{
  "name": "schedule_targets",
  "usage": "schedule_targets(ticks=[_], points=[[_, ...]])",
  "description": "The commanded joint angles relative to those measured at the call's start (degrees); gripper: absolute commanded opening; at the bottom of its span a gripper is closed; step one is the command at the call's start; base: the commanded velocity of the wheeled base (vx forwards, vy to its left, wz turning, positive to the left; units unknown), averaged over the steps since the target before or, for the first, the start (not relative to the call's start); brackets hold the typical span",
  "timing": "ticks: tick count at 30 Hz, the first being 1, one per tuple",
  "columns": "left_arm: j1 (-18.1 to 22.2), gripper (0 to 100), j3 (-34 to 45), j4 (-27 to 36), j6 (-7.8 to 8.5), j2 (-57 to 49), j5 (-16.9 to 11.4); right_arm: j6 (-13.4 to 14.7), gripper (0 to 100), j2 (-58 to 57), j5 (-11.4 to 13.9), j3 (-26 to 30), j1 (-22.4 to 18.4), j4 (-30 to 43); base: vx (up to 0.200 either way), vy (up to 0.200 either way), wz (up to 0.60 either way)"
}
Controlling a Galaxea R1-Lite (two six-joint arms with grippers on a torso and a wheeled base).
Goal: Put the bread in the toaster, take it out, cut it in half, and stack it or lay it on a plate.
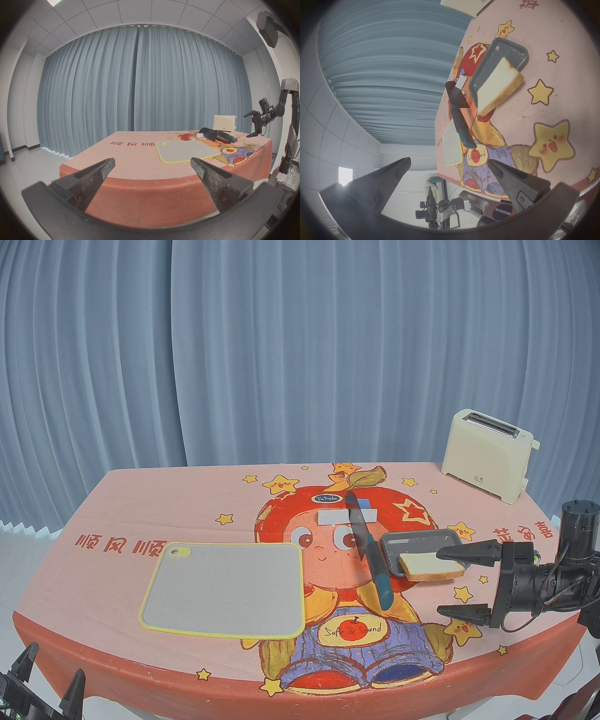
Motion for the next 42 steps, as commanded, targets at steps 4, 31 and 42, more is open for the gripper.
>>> schedule_targets(ticks=[4, 31, 42], points=[[0.00, 100, 1.01, -0.01, -0.01, 0.06, 0.01, 0.17, 100, 3.81, 0.00, 1.94, -0.08, -5.03, 0.000, 0.000, 0.00], [0.00, 100, 1.01, -0.01, -0.01, 0.06, 0.01, 0.70, 100, 4.34, -0.17, 0.97, -0.87, -6.70, 0.000, 0.000, 0.00], [0.00, 100, 1.01, -0.01, -0.01, 0.06, 0.01, 0.61, 100, 10.76, -0.44, -0.17, -1.75, -6.79, 0.000, 0.000, 0.00]])
